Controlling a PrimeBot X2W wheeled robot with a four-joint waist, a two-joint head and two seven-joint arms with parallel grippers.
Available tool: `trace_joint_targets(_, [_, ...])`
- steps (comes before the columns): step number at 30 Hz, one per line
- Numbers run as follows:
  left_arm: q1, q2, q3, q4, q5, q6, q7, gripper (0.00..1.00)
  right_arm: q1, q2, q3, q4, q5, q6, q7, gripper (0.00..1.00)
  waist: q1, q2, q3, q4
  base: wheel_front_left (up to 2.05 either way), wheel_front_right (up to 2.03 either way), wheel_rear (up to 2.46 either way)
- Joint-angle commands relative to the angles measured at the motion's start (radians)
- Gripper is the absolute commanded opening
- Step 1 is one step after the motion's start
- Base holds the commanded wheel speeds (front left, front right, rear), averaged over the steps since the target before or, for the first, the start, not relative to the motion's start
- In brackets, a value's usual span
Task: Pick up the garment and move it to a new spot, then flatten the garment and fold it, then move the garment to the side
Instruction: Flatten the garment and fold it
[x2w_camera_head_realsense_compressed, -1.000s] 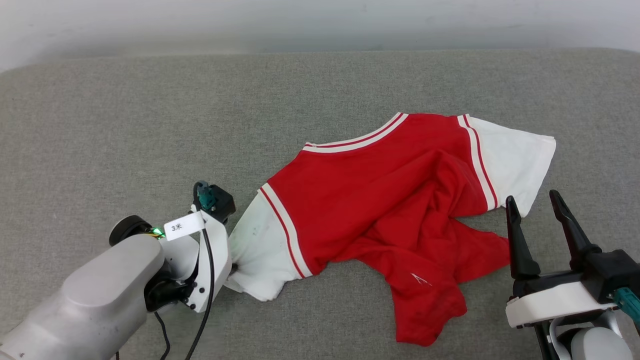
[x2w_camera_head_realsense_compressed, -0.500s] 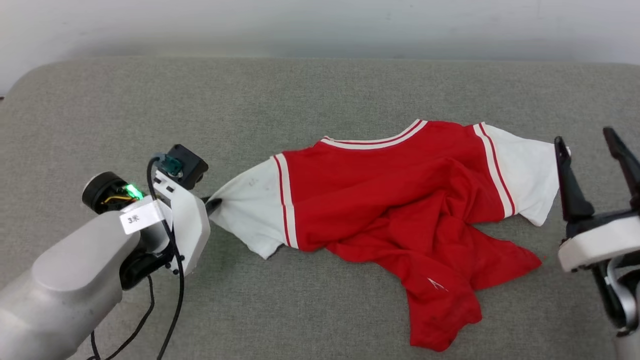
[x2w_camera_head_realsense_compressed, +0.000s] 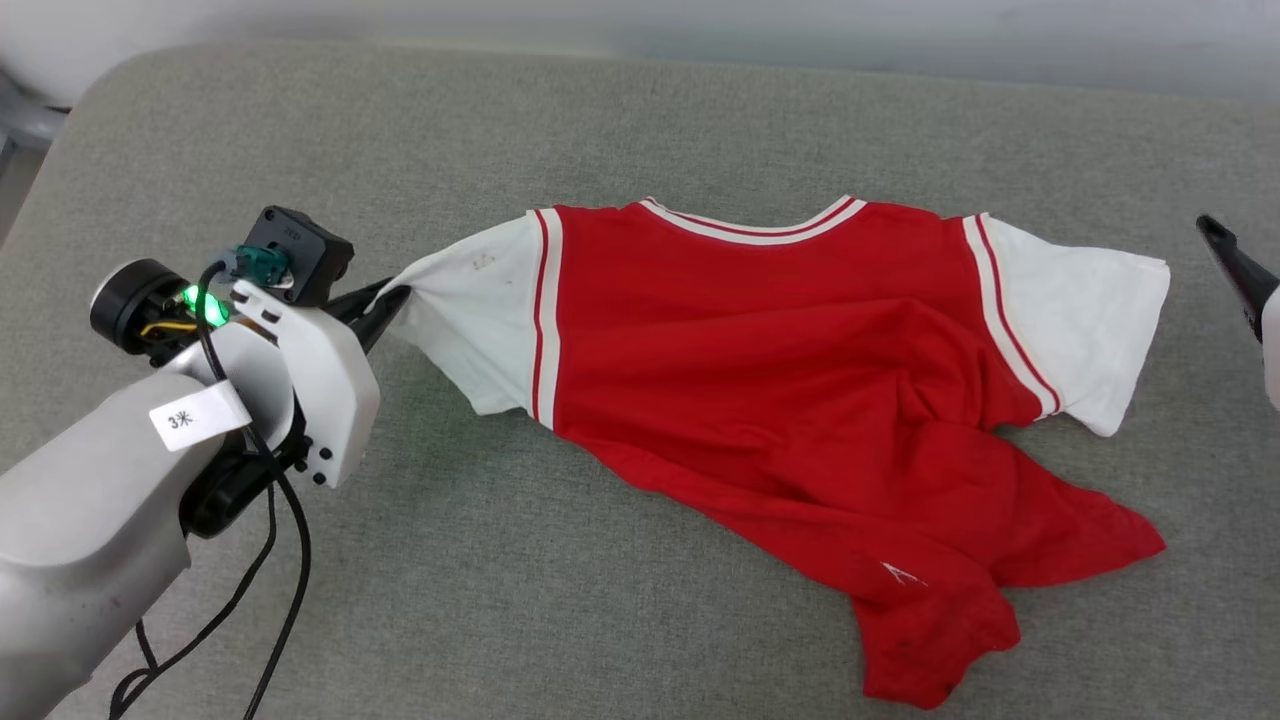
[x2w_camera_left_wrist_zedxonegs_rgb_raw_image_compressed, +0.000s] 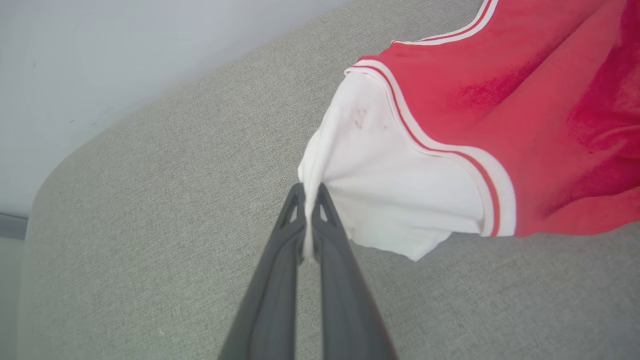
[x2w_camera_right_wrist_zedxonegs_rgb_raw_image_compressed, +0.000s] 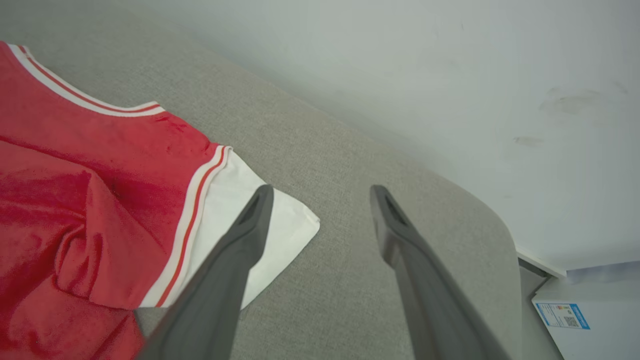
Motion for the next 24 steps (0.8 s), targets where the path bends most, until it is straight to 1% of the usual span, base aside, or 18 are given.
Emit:
trace_joint_targets(1, [-0.016, 0.001, 0.009, -0.017, 0.006, 0.011, -0.011, 0.0, -0.049, -0.043, 0.04, 0.019, 0.051, -0.001, 0.099, 1.0, -0.0001, 0.0, 0.041, 0.024, 0.0, 0.0, 0.0])
trace_joint_targets(4, [-0.03, -0.002, 0.014, -0.04, 0.018, 0.025, -0.025, 0.0, -0.123, -0.108, 0.095, 0.048, 0.111, -0.001, 0.252, 1.0, -0.0001, 0.0, 0.085, 0.041, 0.0, 0.0, 0.0])
trace_joint_targets(5, [-0.03, -0.002, 0.014, -0.04, 0.018, 0.025, -0.025, 0.0, -0.123, -0.108, 0.095, 0.048, 0.111, -0.001, 0.252, 1.0, -0.0001, 0.0, 0.085, 0.041, 0.0, 0.0, 0.0])
trace_joint_targets(6, [-0.039, -0.011, 0.017, -0.054, 0.027, 0.032, -0.033, 0.0, -0.167, -0.125, 0.115, 0.082, 0.145, -0.001, 0.331, 1.0, -0.0001, 0.0, 0.112, 0.051, 0.0, 0.0, 0.0])
trace_joint_targets(10, [-0.061, -0.025, 0.018, -0.067, 0.044, 0.035, -0.048, 0.0, -0.238, -0.136, 0.138, 0.15, 0.173, -0.001, 0.431, 1.0, -0.0001, 0.0, 0.158, 0.071, 0.0, 0.0, 0.0])
trace_joint_targets(12, [-0.068, -0.032, 0.018, -0.069, 0.052, 0.037, -0.058, 0.0, -0.263, -0.12, 0.142, 0.183, 0.184, -0.001, 0.452, 1.0, -0.0001, 0.0, 0.178, 0.078, 0.0, 0.0, 0.0])
trace_joint_targets(13, [-0.068, -0.032, 0.018, -0.069, 0.052, 0.037, -0.058, 0.0, -0.263, -0.12, 0.142, 0.183, 0.184, -0.001, 0.452, 1.0, -0.0001, 0.0, 0.178, 0.078, 0.0, 0.0, 0.0])
trace_joint_targets(16, [-0.083, -0.047, 0.02, -0.067, 0.063, 0.037, -0.075, 0.0, -0.291, -0.095, 0.17, 0.243, 0.17, -0.001, 0.447, 1.0, -0.0001, 0.0, 0.206, 0.086, 0.0, 0.0, 0.0])
trace_joint_targets(17, [-0.083, -0.047, 0.02, -0.067, 0.063, 0.037, -0.075, 0.0, -0.291, -0.095, 0.17, 0.243, 0.17, -0.001, 0.447, 1.0, -0.0001, 0.0, 0.206, 0.086, 0.0, 0.0, 0.0])
trace_joint_targets(22, [-0.093, -0.053, 0.022, -0.062, 0.064, 0.029, -0.091, 0.0, -0.264, -0.043, 0.206, 0.348, 0.156, -0.001, 0.422, 1.0, -0.0001, 0.0, 0.225, 0.089, 0.0, 0.0, 0.0])
trace_joint_targets(24, [-0.095, -0.055, 0.021, -0.061, 0.065, 0.028, -0.096, 0.0, -0.24, -0.032, 0.231, 0.385, 0.159, -0.001, 0.417, 1.0, -0.0001, 0.0, 0.229, 0.09, 0.0, 0.0, 0.0])
